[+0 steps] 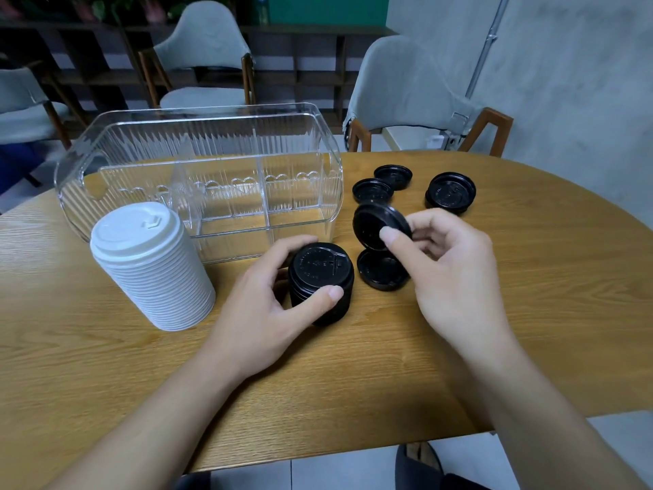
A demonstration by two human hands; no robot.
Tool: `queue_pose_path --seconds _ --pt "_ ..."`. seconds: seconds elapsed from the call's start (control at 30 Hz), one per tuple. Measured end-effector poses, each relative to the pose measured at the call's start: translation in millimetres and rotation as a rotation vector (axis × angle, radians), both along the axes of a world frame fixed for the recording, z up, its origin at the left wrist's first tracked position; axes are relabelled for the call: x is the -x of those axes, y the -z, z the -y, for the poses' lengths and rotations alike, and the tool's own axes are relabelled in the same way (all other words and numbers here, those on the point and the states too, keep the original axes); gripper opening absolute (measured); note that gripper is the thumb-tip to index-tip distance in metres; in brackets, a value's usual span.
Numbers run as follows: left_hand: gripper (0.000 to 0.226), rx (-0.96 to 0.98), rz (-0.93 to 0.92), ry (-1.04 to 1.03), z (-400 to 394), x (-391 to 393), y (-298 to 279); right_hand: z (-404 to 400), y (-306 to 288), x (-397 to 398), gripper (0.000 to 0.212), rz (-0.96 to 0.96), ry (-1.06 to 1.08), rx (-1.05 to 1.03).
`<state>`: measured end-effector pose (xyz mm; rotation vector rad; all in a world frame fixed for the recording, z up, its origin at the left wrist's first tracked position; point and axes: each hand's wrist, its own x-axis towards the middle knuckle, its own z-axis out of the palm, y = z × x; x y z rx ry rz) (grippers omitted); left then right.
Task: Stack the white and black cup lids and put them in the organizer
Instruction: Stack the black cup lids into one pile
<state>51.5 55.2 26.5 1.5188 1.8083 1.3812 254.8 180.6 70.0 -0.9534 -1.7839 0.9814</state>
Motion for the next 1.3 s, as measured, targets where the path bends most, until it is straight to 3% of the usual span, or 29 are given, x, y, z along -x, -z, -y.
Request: queue_pose_path --seconds 0.2,0.4,0.67,0.83,0.97,1.1,1.3 --pt "0.084 -0.031 -0.06 0.011 2 -4 0 8 -6 8 0.018 -0.299 -0.05 0.266" --pt "0.114 -0.157 -0.116 -0.027 1 -4 1 16 -5 16 0.022 -0.305 -0.126 0.367" --pt "0.093 -0.221 -0.199 -0.019 0 -5 0 23 -4 19 0.022 -0.247 -0.167 0.337" --pt "0.079 -0.272 -0.165 -0.062 0 -2 3 24 -4 20 0.025 -0.18 -0.198 0.21" --pt "0.073 -0.29 -0.156 -0.089 0 -2 2 24 -3 14 0.054 0.071 -0.249 -0.047" --pt "0.065 -0.283 -0.162 -0.105 0 -1 4 29 -5 13 0.08 0.161 -0.329 -0.082" --pt "0.066 -0.219 -0.146 -0.081 1 -1 4 25 -2 16 0.065 0.122 -0.338 -0.042"
